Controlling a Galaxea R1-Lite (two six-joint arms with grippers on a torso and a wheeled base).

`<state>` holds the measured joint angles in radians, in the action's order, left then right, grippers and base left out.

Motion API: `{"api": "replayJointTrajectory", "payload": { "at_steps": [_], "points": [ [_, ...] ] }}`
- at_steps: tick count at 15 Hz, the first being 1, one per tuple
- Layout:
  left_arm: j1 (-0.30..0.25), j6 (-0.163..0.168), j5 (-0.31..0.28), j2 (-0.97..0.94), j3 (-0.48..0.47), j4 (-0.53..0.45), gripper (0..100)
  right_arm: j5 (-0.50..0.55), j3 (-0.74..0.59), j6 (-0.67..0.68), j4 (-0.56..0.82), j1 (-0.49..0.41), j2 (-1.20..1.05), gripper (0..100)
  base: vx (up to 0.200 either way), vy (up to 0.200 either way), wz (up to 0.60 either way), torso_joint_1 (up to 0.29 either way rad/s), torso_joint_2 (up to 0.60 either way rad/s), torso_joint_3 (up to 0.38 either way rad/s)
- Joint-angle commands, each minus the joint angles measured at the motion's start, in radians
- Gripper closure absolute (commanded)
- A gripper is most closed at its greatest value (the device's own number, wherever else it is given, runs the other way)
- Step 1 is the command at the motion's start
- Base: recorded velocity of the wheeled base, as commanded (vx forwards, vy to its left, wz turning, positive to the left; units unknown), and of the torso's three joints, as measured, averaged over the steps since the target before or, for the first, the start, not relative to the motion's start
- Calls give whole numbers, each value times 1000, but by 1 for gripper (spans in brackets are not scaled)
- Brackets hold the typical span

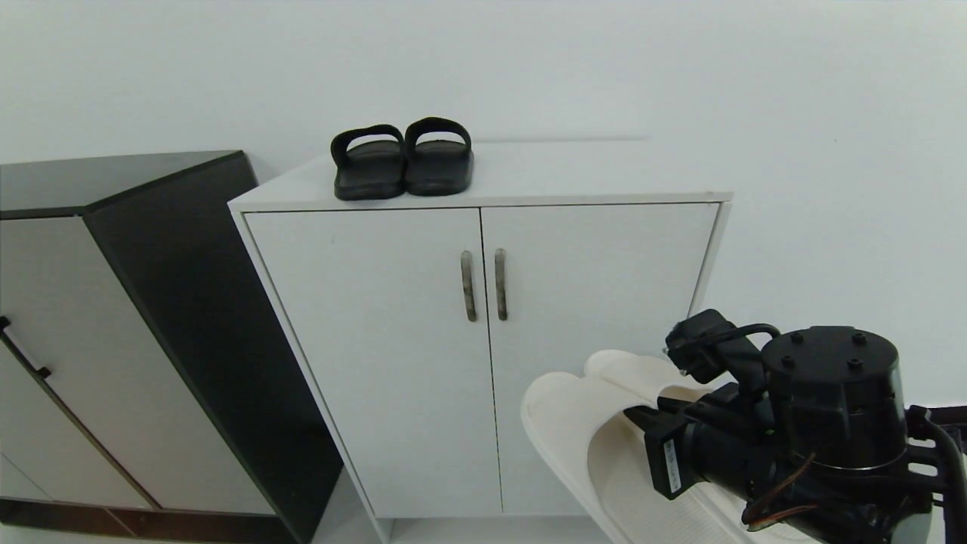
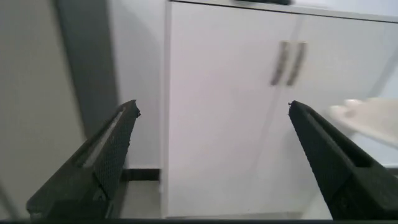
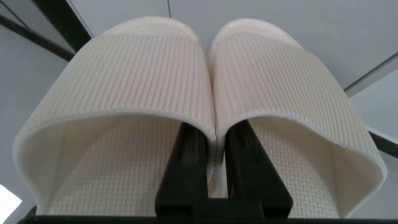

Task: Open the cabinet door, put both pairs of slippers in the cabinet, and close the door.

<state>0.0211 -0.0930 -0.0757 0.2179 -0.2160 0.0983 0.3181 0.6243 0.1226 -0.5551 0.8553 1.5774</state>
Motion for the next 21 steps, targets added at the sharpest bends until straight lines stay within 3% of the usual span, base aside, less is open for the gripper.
{"api": "replayJointTrajectory", "payload": {
  "at_steps": [1, 3, 6, 9, 11, 13, 15, 18, 20, 21],
  "points": [
    [56, -22, -168, 261, -57, 103, 0, -1, -6, -3, -3, 2, 1, 100, 0, 0, 0, -124, 456, 334],
    [92, -30, -271, 413, -29, 210, 0, -1, -11, -11, -8, 2, -1, 100, 0, 0, 0, -105, 459, 344],
    [148, -50, -389, 615, -82, 391, 0, -1, -14, -12, -8, 2, -1, 100, 0, 0, 0, -61, 444, 380],
    [186, -44, -394, 782, -197, 431, 0, -1, -18, -12, -8, 2, -2, 100, 0, 0, 0, -31, 308, 284],
    [307, -37, -369, 836, -255, 439, 0, -2, -20, -14, -8, 2, -1, 100, 0, 0, 0, -6, 47, 50],
    [404, -21, -289, 930, -313, 445, 0, -1, -20, -21, -9, 2, -4, 100, 0, 0, 0, 0, 0, 0],
    [464, 27, -280, 1045, -365, 500, 0, -7, -18, -24, -12, 2, -19, 100, 0, 0, 0, 0, 0, 0],
    [504, 33, -266, 1201, -450, 606, 0, -10, -23, -29, -31, 10, -37, 100, 0, 0, 0, 0, 0, 0],
    [510, 21, -329, 1281, -551, 610, 0, -88, -41, -29, -32, 10, -59, 100, 0, 0, 0, 0, 0, 0],
    [513, -36, -357, 1339, -658, 575, 0, -155, -61, -34, -34, 10, -73, 100, 0, 0, 0, 0, 0, 0]
  ]
}}
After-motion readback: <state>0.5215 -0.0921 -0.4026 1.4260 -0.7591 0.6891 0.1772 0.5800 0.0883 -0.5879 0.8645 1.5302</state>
